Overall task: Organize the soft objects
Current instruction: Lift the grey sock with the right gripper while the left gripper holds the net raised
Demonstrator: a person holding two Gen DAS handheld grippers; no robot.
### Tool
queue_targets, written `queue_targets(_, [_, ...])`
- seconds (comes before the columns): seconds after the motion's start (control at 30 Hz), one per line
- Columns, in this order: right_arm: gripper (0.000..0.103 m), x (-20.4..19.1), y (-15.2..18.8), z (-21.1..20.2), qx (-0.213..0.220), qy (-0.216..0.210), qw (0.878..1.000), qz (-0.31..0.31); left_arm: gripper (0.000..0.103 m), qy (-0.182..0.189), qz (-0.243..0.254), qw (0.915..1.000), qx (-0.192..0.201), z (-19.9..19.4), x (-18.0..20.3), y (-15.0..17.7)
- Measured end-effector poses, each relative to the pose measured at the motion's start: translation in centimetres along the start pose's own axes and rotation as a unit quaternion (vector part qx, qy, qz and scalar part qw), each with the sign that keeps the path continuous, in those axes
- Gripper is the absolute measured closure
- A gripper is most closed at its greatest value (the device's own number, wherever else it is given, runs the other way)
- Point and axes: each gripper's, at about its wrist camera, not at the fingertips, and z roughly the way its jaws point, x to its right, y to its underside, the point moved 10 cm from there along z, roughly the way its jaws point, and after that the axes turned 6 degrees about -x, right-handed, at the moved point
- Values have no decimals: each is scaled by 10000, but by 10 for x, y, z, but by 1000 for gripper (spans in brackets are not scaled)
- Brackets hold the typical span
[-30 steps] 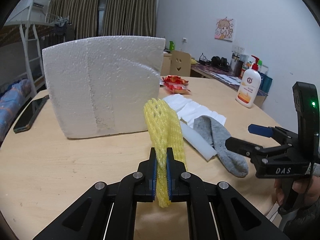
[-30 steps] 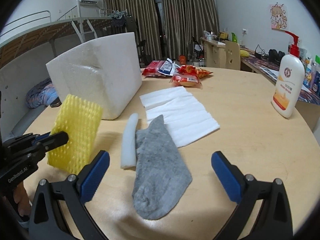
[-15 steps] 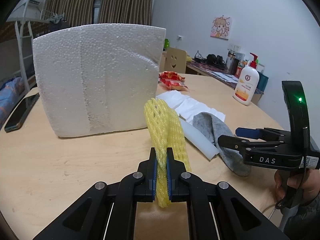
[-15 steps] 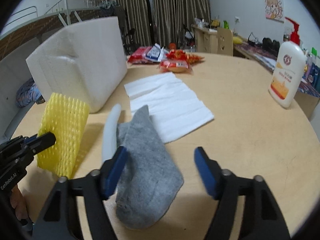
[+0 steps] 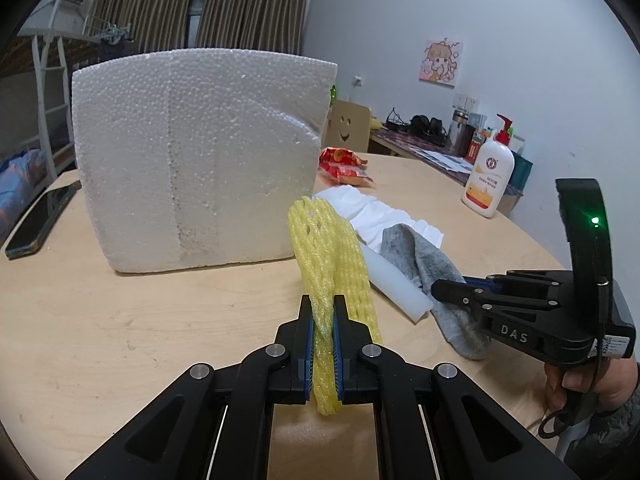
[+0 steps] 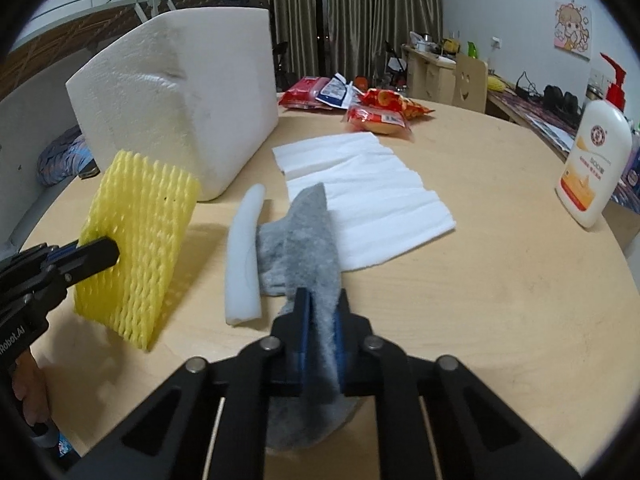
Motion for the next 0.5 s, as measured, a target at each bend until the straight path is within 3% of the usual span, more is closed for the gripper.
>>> queue_targets(0.5, [92, -5, -28, -64, 865, -195, 9960, 76, 95, -125, 166, 9984, 519, -47, 9, -19])
